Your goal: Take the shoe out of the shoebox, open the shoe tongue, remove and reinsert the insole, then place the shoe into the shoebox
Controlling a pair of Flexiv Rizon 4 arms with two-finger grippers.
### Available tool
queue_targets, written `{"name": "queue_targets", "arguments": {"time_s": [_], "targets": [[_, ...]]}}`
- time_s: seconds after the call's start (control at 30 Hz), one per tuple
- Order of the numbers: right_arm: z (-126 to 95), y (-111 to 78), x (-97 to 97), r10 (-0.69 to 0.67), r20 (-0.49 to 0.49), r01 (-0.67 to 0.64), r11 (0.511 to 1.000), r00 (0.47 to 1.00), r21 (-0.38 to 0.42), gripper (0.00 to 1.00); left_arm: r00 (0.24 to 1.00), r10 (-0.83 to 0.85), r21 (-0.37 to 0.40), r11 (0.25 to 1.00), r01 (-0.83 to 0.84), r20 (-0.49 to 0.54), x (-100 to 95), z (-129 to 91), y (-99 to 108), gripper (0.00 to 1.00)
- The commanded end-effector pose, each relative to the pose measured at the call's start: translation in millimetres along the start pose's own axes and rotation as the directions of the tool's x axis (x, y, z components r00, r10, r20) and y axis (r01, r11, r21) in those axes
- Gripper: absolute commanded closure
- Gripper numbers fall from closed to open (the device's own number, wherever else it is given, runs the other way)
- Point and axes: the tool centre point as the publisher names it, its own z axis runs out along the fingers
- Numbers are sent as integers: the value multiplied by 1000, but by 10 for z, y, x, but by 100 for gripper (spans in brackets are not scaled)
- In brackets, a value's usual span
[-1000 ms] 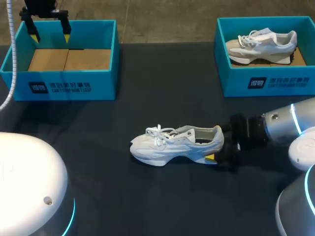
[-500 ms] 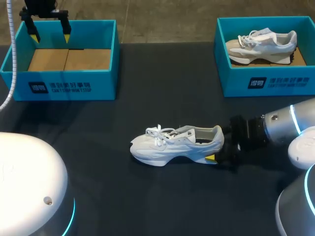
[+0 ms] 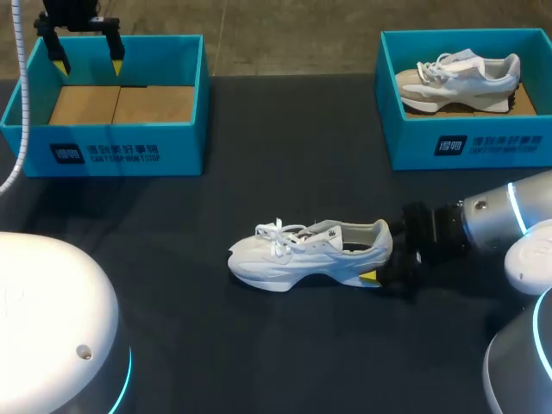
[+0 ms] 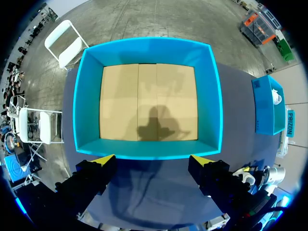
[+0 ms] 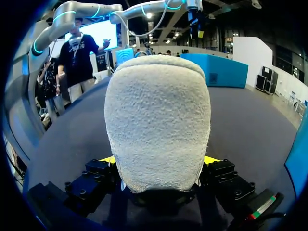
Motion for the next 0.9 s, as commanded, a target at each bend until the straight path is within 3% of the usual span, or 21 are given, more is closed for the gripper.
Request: {"name": "queue_targets", "arguments": {"time_s": [0.03, 0.67, 0.9], "targets": [[21, -8, -11, 0, 2, 0, 1000, 1000, 1, 100, 1000, 0, 0, 1000, 0, 0, 0, 0, 1, 0], [21, -8, -11, 0, 2, 0, 1000, 1000, 1, 100, 1000, 0, 0, 1000, 0, 0, 0, 0, 1, 0], [21, -8, -11, 0, 2, 0, 1000, 1000, 1, 100, 993, -116, -6, 993, 116, 17, 75, -32, 297, 0]]}}
